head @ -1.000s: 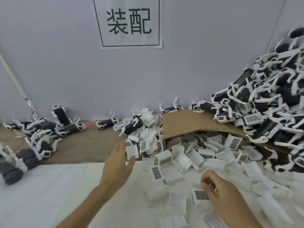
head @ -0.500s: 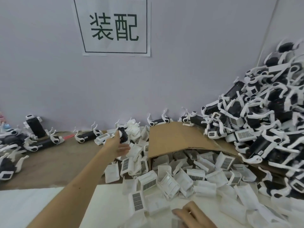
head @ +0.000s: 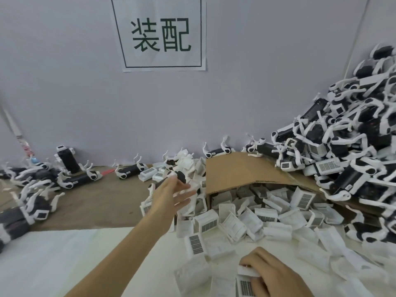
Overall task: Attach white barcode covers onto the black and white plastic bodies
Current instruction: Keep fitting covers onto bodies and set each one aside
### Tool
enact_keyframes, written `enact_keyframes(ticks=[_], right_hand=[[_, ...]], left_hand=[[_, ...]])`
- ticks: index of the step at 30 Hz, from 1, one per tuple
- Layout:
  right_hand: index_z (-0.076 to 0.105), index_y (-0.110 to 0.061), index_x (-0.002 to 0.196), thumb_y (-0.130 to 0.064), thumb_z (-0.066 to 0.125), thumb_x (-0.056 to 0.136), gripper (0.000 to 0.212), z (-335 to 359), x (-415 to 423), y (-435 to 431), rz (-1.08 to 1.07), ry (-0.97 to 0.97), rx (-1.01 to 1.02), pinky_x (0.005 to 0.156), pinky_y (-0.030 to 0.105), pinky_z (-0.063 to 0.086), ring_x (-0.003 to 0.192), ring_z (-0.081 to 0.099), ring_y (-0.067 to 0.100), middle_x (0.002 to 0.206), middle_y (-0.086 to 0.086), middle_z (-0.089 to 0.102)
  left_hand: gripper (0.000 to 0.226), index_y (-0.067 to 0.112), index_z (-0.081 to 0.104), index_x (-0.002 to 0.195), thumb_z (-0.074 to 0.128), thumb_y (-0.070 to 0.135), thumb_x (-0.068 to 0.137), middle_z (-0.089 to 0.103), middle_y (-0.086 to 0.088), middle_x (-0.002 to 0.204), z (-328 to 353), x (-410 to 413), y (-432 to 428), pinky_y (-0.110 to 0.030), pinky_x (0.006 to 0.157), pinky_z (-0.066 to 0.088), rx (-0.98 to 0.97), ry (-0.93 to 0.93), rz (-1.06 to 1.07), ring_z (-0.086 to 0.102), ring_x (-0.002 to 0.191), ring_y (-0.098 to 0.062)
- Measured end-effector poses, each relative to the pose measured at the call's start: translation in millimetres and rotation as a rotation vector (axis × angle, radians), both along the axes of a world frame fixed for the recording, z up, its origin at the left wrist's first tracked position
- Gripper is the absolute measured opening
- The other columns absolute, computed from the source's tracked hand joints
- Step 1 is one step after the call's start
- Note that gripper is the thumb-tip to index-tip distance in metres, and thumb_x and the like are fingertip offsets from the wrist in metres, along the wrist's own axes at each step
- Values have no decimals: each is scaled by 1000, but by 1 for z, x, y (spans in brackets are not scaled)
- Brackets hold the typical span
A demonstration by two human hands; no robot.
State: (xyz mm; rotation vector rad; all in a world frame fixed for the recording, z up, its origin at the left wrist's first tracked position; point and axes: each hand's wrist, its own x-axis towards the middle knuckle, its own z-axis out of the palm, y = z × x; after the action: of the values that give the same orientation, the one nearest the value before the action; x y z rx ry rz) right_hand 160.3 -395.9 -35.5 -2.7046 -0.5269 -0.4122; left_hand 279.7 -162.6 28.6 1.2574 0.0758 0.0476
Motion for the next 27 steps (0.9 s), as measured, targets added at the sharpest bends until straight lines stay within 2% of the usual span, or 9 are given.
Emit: enact_keyframes(ticks=[3,5,7,9,12,14,19,23,27], right_hand=[[43,-46,83,-20,58,93,32,-3,-9,-2,-54,-24,177,68,11,42,96,47,-12,107,-32,46],[47,-44,88,-18,58,93,28,-4,-13,-4,-116,-68,259,63,14,43,91,53,-7,104,-33,50],[50,-40,92,-16,53,96,25,-1,-17,-6,-116,-139,368,61,20,45,81,58,2,95,-24,57],[49,-38,94,-18,50,100,21,0,-20,-7,-114,-141,458,58,25,45,70,58,10,86,-14,60],[45,-39,95,-24,47,102,17,0,-26,-7,-94,-102,513,57,39,48,62,58,16,77,-5,60],[45,-38,95,-28,46,102,12,-2,-28,-4,-76,-57,559,55,47,46,57,57,19,73,2,61],[42,-39,98,-26,44,104,14,0,-29,2,-24,-80,537,44,21,29,49,47,12,69,-2,56],[40,-46,106,-36,37,104,11,6,-33,7,17,48,625,58,29,51,67,63,10,81,-3,61],[52,-48,117,-41,37,99,25,9,-40,13,135,225,719,73,26,51,87,62,11,99,-9,64]], left_hand=[[33,7,64,87,51,32,103,73,-10,101,-14,-49,3,-36,91,54,278,-169,16,75,94,-22],[30,14,72,87,58,39,99,74,-6,94,-24,-86,5,-33,88,53,353,-276,26,75,95,-20],[26,25,74,85,58,44,94,75,-1,94,-34,-120,3,-29,86,50,400,-349,74,73,94,-15],[29,25,72,82,58,49,90,72,1,93,-47,-146,-3,-26,83,50,502,-405,140,69,93,-13],[29,21,76,85,65,47,91,70,3,111,-64,-168,-16,-42,103,44,601,-372,193,62,111,-14],[27,23,74,96,61,46,91,65,3,126,-68,-177,-25,-43,113,35,627,-373,137,55,125,-12],[25,35,74,104,56,42,87,65,12,128,-79,-190,-35,-33,113,35,686,-468,44,54,127,-11],[30,37,73,91,48,54,89,68,20,108,-77,-192,-29,-14,95,38,681,-471,6,57,115,-7],[39,22,70,78,44,45,95,67,12,85,-79,-187,-26,-16,81,42,743,-571,-6,61,93,-8]])
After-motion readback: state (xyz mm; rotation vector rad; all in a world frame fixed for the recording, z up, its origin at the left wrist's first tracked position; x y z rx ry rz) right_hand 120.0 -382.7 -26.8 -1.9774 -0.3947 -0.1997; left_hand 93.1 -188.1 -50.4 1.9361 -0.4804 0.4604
